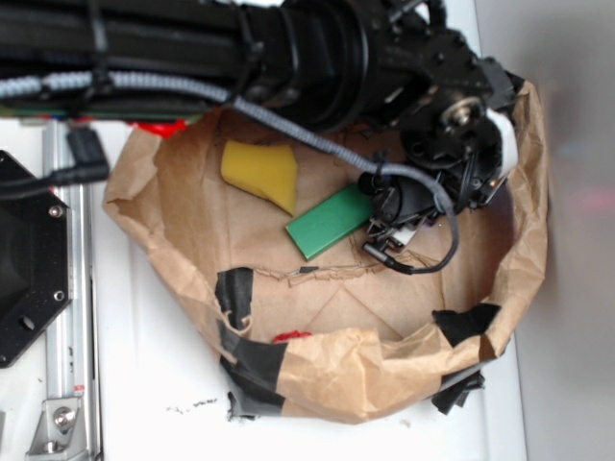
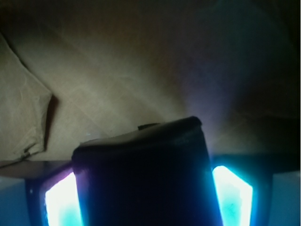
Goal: Grab the black box.
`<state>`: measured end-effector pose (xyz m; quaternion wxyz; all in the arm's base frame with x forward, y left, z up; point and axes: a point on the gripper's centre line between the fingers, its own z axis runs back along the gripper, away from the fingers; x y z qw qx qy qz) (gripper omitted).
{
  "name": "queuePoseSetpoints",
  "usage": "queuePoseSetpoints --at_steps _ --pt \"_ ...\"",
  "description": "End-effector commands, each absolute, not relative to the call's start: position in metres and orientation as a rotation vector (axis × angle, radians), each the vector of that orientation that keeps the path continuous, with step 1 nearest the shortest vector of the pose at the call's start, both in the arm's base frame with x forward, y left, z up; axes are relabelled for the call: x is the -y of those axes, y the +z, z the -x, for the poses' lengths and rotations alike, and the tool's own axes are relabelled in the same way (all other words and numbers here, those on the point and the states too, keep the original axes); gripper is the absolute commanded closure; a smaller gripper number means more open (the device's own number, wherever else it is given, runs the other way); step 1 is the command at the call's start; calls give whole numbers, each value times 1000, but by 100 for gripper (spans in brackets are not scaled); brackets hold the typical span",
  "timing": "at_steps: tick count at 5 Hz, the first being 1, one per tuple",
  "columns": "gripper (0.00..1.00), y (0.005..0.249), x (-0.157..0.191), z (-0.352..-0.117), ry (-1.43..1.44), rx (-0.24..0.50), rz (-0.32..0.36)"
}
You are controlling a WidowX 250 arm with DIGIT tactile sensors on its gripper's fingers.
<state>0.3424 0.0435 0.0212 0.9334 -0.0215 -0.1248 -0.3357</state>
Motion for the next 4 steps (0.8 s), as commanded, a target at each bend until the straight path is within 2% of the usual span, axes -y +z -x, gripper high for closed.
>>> queuePoseSetpoints --at_steps 1,2,3,4 --pt "100 76 -19 -322 -572 223 140" --pt "100 111 7 -304 -418 224 140" --pt "100 123 18 -292 -364 238 95" --pt "100 141 18 -286 -116 199 87"
